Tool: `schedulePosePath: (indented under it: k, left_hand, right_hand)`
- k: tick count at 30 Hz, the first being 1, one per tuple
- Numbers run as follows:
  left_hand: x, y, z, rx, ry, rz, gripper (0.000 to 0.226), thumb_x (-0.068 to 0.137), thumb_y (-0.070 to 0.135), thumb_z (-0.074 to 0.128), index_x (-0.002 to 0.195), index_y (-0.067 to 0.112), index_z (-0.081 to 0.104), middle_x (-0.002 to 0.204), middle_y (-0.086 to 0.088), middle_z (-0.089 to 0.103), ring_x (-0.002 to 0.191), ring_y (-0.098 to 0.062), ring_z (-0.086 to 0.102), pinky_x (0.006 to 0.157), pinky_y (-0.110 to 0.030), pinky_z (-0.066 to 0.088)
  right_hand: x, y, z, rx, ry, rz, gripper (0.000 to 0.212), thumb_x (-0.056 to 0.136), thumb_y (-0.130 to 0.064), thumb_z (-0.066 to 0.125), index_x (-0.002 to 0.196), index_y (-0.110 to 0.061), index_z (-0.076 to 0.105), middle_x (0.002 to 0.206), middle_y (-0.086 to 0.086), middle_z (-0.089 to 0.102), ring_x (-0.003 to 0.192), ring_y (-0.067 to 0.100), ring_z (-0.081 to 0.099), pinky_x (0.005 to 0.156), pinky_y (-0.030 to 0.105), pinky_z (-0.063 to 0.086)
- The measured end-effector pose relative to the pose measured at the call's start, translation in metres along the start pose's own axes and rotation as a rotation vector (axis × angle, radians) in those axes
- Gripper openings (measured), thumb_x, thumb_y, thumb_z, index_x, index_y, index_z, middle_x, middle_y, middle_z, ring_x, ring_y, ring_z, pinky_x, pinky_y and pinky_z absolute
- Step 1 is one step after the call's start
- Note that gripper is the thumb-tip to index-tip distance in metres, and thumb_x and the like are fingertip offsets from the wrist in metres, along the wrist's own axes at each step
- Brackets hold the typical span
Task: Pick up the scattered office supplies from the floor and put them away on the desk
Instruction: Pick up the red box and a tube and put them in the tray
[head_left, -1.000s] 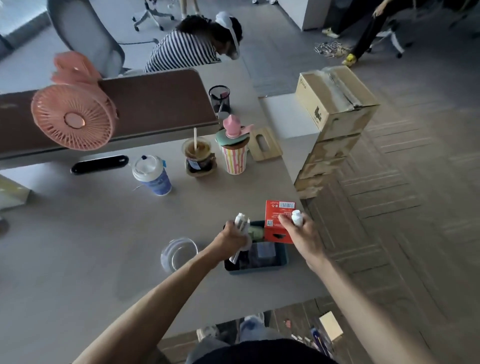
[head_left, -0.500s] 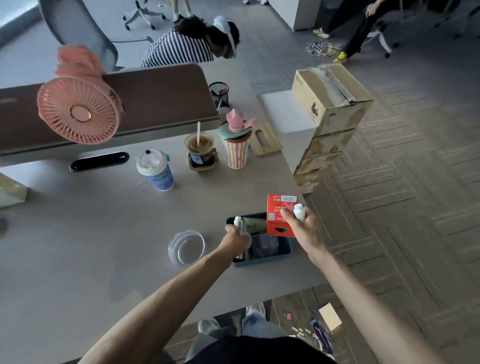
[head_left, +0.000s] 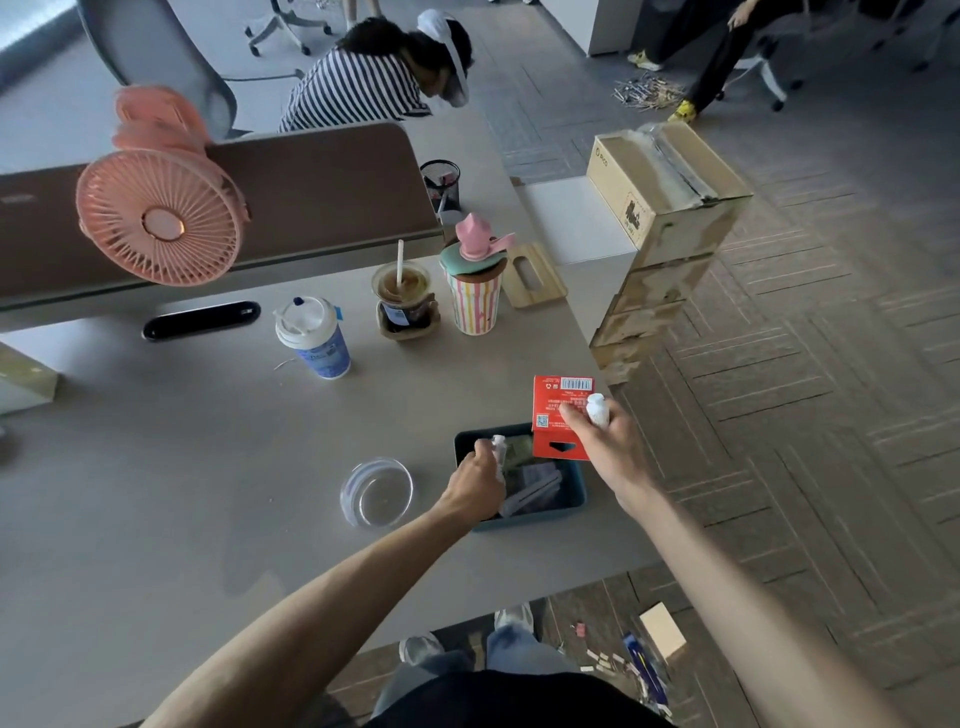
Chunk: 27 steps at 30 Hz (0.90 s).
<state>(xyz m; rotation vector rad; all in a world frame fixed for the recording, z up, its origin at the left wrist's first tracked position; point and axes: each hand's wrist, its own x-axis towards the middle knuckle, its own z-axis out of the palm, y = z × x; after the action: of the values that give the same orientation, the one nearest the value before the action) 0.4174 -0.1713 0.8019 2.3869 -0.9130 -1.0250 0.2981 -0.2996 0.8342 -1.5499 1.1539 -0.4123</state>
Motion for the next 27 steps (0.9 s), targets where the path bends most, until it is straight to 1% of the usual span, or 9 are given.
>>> schedulePosePath:
  k: [2,5,10,12,15,20,22,24,27]
  left_hand:
    - [0.005,-0.002,-0.002,0.089,0.031,0.125,0.025,0.099,0.024,0.037,0.118,0.008,0.044,0.108,-0.015,0.060,0.095,-0.038,0.057,0.074,-0.041,0.044]
    - [0.012,-0.006,-0.013,0.129,0.063,0.175,0.035,0.096,0.045,0.044,0.102,0.011,0.050,0.093,-0.010,0.065,0.081,-0.035,0.061,0.069,-0.039,0.049]
    - [0.023,-0.007,-0.011,0.319,0.003,0.233,0.020,0.089,0.016,0.049,0.106,0.007,0.046,0.104,-0.012,0.061,0.087,-0.037,0.059,0.070,-0.041,0.050]
    - [0.027,-0.010,-0.009,0.312,0.023,0.243,0.015,0.093,0.021,0.047,0.105,0.011,0.047,0.101,-0.010,0.062,0.086,-0.036,0.060,0.069,-0.044,0.051]
    - [0.030,-0.010,-0.009,0.276,0.069,0.287,0.022,0.095,0.028,0.047,0.106,0.011,0.055,0.099,-0.009,0.064,0.086,-0.035,0.060,0.070,-0.042,0.050]
    - [0.039,-0.011,-0.011,0.279,0.124,0.469,0.023,0.085,0.010,0.054,0.107,0.012,0.061,0.104,-0.008,0.064,0.089,-0.032,0.059,0.070,-0.038,0.051]
    - [0.041,-0.013,-0.010,0.392,0.162,0.571,0.019,0.081,0.009,0.062,0.100,0.011,0.066,0.100,-0.007,0.063,0.087,-0.028,0.058,0.064,-0.035,0.050]
    - [0.041,-0.016,-0.007,0.428,0.169,0.629,0.021,0.073,0.010,0.072,0.094,0.011,0.068,0.093,-0.008,0.062,0.077,-0.026,0.058,0.056,-0.032,0.050]
    - [0.039,-0.021,-0.005,0.428,0.189,0.673,0.016,0.076,0.010,0.065,0.092,0.009,0.066,0.089,-0.009,0.062,0.069,-0.029,0.061,0.053,-0.032,0.050]
  right_hand:
    - [0.003,0.002,-0.001,-0.001,0.001,0.005,0.034,0.088,-0.043,0.066,0.100,-0.011,0.060,0.089,-0.001,0.071,0.076,0.006,0.066,0.062,0.017,0.042]
    - [0.006,0.004,-0.002,-0.008,0.002,0.002,0.035,0.087,-0.045,0.066,0.100,-0.013,0.059,0.089,-0.002,0.072,0.079,0.008,0.068,0.066,0.020,0.045]
    - [0.012,0.009,-0.001,0.012,-0.008,0.009,0.034,0.087,-0.041,0.068,0.101,-0.010,0.061,0.090,0.000,0.072,0.081,0.011,0.070,0.064,0.018,0.047]
    - [0.013,0.009,-0.001,0.023,-0.016,0.018,0.034,0.087,-0.042,0.068,0.103,-0.012,0.061,0.092,0.000,0.072,0.082,0.011,0.070,0.064,0.017,0.047]
    - [0.012,0.009,-0.004,0.030,-0.014,0.031,0.032,0.088,-0.039,0.068,0.101,-0.011,0.060,0.090,0.000,0.072,0.077,0.007,0.068,0.060,0.015,0.045]
    - [0.009,0.016,-0.007,-0.004,-0.011,0.049,0.030,0.086,-0.039,0.070,0.100,-0.013,0.063,0.088,0.000,0.072,0.080,0.013,0.069,0.068,0.026,0.055]
    - [0.006,0.020,-0.007,-0.002,-0.022,0.060,0.031,0.085,-0.038,0.070,0.101,-0.013,0.063,0.088,-0.001,0.071,0.080,0.012,0.069,0.065,0.023,0.054]
    - [0.003,0.021,-0.007,-0.004,-0.041,0.065,0.031,0.086,-0.038,0.070,0.102,-0.012,0.062,0.088,-0.002,0.070,0.078,0.008,0.068,0.059,0.015,0.049]
    - [0.000,0.019,-0.009,-0.027,-0.043,0.057,0.030,0.086,-0.040,0.069,0.099,-0.014,0.062,0.087,-0.004,0.070,0.077,0.006,0.067,0.058,0.014,0.048]
